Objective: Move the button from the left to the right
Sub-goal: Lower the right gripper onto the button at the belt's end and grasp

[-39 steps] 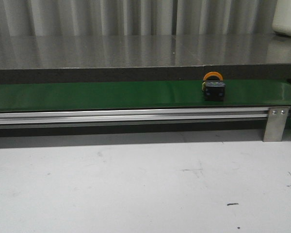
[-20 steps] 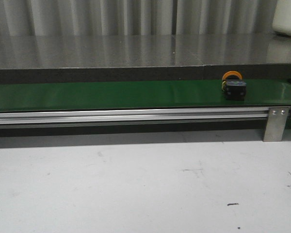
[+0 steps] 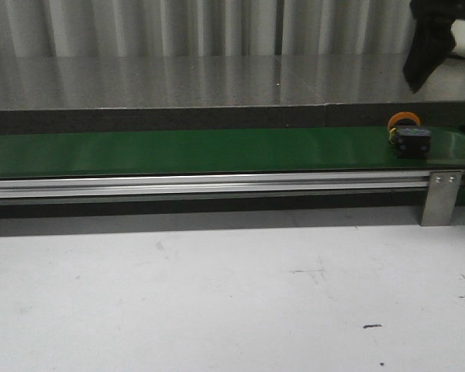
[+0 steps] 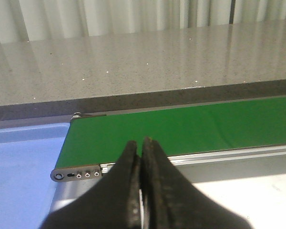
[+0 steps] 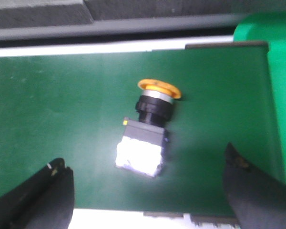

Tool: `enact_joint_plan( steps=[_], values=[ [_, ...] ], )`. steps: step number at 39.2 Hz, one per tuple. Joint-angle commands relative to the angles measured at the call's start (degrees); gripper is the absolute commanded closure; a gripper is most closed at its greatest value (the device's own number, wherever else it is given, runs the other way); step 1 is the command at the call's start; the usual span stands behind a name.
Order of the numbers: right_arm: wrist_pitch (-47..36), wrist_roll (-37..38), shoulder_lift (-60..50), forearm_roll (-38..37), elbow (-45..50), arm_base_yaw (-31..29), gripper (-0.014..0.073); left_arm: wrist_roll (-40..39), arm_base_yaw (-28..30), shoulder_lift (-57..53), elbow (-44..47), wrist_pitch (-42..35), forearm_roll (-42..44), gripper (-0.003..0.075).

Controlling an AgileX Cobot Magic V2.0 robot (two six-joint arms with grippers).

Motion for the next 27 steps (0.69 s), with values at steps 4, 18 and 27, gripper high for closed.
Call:
enact_joint_plan(
  steps=[4,18,27],
  values=[
    [-0.75,0.21,5.54,0.59,-6.00,-0.57,-0.0052,-0.55,-0.32,0.64,-1.32,-4.26,-0.85,0.0741],
    [-0.41,0.28,8.44,0.61,-7.25,-0.57,0.0116,-0.55,-0.32,0.64,-1.32,-4.26,-0.85,0.0741],
    [-0.13,0.28,8.44,0.61,-7.50,-0.57,0.0419,-0.55,-0.32,0.64,-1.32,-4.26,-0.85,0.0741]
  ],
)
